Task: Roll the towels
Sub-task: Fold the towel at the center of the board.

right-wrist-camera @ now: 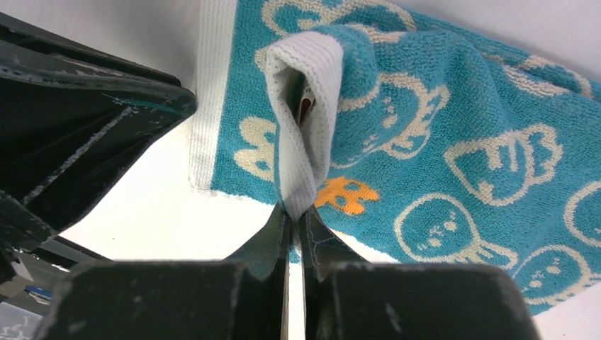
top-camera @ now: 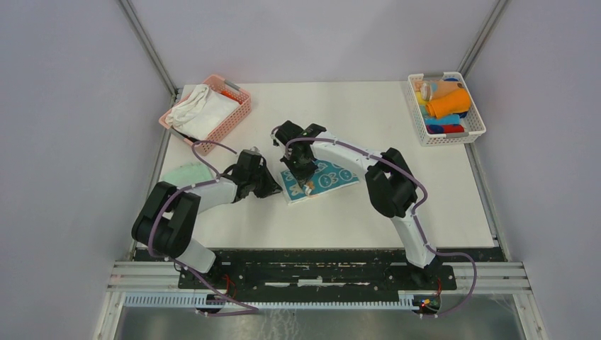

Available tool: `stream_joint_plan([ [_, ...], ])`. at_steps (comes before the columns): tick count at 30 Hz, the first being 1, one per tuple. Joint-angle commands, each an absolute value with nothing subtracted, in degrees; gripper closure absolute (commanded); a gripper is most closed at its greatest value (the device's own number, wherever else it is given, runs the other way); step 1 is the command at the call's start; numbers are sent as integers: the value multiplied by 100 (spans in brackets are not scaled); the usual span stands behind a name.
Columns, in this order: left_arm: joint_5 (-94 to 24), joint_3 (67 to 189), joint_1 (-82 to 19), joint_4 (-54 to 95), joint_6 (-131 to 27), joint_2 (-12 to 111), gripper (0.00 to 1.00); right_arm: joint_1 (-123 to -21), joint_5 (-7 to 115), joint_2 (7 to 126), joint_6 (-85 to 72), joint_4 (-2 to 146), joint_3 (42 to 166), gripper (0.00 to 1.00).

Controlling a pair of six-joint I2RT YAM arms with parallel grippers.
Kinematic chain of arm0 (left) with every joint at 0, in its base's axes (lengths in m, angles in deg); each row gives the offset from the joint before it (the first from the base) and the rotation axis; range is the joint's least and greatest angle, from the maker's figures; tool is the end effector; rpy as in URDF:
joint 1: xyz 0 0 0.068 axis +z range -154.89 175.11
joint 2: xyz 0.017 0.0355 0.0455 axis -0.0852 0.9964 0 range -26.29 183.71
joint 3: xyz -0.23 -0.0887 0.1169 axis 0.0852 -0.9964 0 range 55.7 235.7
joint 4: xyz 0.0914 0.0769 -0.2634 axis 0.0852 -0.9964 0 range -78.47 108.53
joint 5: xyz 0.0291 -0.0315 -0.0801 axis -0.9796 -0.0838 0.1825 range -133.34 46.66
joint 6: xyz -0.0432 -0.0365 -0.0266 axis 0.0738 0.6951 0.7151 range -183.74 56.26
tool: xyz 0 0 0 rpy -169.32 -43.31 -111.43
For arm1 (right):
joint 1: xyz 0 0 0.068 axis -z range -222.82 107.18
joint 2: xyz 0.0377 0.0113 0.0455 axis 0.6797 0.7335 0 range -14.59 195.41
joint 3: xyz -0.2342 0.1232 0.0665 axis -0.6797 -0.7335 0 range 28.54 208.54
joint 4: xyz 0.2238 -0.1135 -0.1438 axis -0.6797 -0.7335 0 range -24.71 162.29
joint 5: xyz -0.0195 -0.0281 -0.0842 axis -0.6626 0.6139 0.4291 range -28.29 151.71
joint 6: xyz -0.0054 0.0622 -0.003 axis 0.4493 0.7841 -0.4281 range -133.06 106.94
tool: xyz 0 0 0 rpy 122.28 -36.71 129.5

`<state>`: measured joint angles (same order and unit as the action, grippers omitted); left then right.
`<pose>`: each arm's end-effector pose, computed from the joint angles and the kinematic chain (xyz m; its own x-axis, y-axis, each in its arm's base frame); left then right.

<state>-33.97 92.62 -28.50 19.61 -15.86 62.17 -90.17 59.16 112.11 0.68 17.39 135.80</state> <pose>0.2786 -0.1302 0.1066 -0.8375 -0.4327 -0.3338 -0.1954 0.8076 -0.5565 0.3299 0.3614 0.1734 -0.8101 -0.5292 -0.2523 -0.5667 0.8171 0.1057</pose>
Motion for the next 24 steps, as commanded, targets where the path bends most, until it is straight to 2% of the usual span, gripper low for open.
stream_joint_plan([
  [1,-3711,9394,-2888,1715,-1851,5959,81,-9015,6050,10811,100,1573,13948,91],
  [12,-3721,9471,-3051,1746,-1817,6078,81,-9011,5713,10854,480,1744,13950,91],
  [20,-3795,9468,-3079,1717,-1821,6052,81,-9005,5379,11119,741,2131,13781,86],
  [22,-3852,9451,-3078,1692,-1830,5993,81,-8989,5192,11153,812,2316,13675,81],
  [24,-3925,9426,-3078,1634,-1838,5917,81,-8969,4944,11135,843,2406,13627,70],
])
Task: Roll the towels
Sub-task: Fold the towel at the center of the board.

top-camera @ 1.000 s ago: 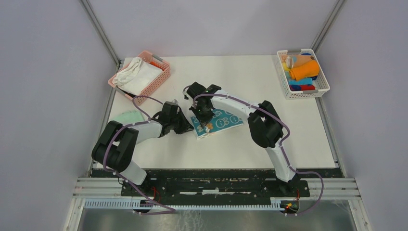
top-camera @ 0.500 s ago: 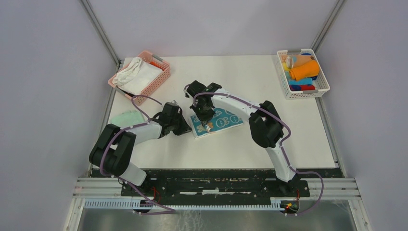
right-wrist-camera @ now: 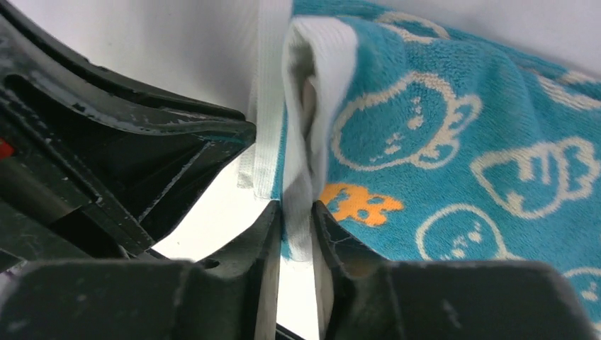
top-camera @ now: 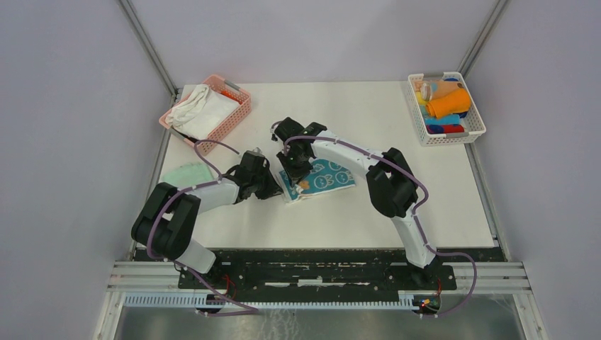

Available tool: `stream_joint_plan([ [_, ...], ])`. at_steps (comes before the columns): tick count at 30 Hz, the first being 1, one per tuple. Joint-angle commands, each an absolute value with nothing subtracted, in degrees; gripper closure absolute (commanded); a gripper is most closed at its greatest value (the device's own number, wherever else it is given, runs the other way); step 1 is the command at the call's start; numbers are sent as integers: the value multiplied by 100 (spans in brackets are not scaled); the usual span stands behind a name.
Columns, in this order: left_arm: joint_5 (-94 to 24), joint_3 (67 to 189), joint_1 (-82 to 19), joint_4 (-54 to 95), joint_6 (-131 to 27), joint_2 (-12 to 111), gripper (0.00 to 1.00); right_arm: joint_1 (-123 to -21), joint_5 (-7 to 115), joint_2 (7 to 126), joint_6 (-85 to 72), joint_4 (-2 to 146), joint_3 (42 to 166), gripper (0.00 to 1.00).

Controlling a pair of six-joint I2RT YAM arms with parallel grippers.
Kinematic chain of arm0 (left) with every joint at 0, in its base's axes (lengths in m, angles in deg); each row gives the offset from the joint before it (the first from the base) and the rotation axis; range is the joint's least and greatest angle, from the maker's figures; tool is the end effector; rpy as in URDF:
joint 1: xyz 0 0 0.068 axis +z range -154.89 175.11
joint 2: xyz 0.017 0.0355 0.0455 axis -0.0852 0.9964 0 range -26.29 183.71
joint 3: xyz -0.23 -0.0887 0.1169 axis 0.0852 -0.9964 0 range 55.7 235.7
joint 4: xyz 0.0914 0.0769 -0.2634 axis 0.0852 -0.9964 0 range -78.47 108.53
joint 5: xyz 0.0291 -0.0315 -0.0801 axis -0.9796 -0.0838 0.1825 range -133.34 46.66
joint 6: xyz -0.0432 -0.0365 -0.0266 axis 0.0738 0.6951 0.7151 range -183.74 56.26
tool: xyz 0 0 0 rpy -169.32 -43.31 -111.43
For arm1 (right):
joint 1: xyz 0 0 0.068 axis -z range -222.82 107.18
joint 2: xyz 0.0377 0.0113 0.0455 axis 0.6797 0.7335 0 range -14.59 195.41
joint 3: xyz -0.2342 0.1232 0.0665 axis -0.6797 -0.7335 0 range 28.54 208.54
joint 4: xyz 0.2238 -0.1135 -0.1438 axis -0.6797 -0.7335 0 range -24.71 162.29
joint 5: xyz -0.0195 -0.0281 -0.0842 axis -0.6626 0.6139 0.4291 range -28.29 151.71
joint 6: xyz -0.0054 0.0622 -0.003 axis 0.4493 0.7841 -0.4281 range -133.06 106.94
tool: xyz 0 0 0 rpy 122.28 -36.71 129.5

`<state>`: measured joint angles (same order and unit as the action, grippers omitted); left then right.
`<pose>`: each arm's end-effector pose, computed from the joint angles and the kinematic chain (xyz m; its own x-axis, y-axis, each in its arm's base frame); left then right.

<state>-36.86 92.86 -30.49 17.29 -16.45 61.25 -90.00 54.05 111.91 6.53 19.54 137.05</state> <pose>0.2728 -0.1366 0.1091 -0.8414 -0.4065 -0.3561 -0.1854 0.8361 -0.5163 0.3328 0.3686 0.1837 -0.8582 -0.4372 -0.2688 -0.4979 0.8364 0.2292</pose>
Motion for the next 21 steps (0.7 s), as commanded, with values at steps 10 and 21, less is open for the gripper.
stream_joint_plan([
  [10,-4593,9253,-3075,1033,-1923,5013,70,-8237,3994,9655,587,3117,12467,52],
  [21,-4373,10657,-3818,1178,-1851,5541,68,-6239,3358,8925,827,4513,10581,56],
])
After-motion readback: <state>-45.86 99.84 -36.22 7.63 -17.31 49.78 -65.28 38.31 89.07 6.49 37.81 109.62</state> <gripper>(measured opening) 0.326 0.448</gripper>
